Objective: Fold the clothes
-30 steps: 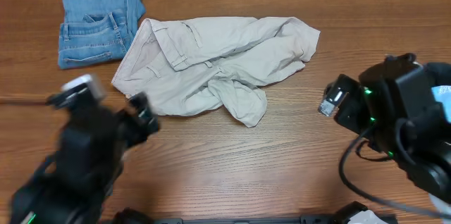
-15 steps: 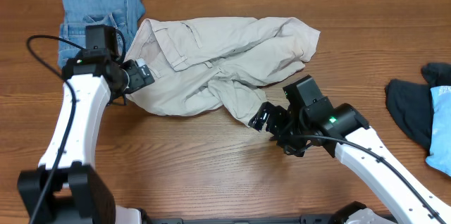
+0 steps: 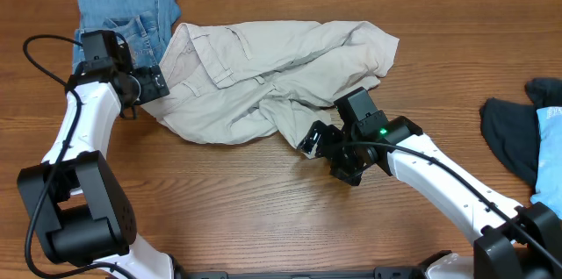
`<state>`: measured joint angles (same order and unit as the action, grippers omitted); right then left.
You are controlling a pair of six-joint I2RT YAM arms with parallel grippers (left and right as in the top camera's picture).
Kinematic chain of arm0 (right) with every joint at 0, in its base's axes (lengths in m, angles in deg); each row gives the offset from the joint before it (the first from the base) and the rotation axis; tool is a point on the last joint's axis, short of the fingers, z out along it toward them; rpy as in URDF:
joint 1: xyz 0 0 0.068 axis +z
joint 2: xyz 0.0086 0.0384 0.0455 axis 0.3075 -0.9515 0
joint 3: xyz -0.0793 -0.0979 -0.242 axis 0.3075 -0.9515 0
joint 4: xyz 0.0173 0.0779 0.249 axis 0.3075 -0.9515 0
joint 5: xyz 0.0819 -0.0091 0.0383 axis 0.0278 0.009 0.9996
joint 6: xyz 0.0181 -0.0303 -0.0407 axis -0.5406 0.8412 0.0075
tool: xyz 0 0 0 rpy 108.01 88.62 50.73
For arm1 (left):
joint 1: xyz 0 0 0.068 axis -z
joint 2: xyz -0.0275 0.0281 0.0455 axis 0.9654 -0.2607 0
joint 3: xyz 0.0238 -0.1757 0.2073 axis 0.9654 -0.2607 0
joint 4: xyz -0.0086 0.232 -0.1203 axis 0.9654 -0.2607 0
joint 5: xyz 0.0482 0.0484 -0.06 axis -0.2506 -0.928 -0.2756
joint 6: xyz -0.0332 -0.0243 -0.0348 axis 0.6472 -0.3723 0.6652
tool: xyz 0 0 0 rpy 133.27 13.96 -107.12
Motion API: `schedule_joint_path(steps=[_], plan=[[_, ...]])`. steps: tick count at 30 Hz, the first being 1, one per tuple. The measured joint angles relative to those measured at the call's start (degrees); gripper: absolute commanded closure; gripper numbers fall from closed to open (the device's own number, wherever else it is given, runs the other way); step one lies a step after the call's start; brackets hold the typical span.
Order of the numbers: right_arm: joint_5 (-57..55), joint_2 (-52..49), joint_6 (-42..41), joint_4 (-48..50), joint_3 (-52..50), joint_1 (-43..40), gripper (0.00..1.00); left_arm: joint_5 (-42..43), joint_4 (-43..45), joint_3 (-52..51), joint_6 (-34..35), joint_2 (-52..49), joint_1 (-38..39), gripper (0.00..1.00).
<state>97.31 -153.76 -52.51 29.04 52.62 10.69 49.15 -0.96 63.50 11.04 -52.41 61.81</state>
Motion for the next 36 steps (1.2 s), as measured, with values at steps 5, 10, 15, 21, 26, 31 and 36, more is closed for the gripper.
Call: schedule_joint_path(steps=[5, 10, 15, 21, 26, 31, 36], plan=[[-0.1, -1.7, 0.0, 1.7, 0.0, 0.0, 0.0, 2.8, 2.4, 0.0, -2.9, -2.7, 0.0, 0.12], [-0.6, -1.7, 0.5, 1.8, 0.0, 0.0, 0.0, 7.1, 3.0, 0.0, -5.5, -7.5, 0.0, 0.19], [-2.0, -1.7, 0.2, 1.8, 0.0, 0.0, 0.0, 10.0, 2.6, 0.0, -7.4, -9.4, 0.1, 0.5], [-2.6, -1.7, -0.5, 1.9, 0.0, 0.0, 0.0, 11.6, -1.8, 0.1, -9.2, -9.4, 0.4, 0.87], [-3.1, -1.7, -6.6, 4.9, -0.1, 0.0, 0.0, 11.7, -3.1, 0.1, -8.8, -9.4, 0.3, 0.88], [-4.9, -1.8, -13.4, 5.9, -1.3, 0.0, 0.03, 11.7, -3.1, 0.1, -7.3, -9.4, 0.3, 0.89], [-7.2, -2.1, -15.1, 10.0, -2.4, 0.0, 0.03, 11.9, -3.1, 0.1, -5.5, -9.4, 0.3, 0.91]])
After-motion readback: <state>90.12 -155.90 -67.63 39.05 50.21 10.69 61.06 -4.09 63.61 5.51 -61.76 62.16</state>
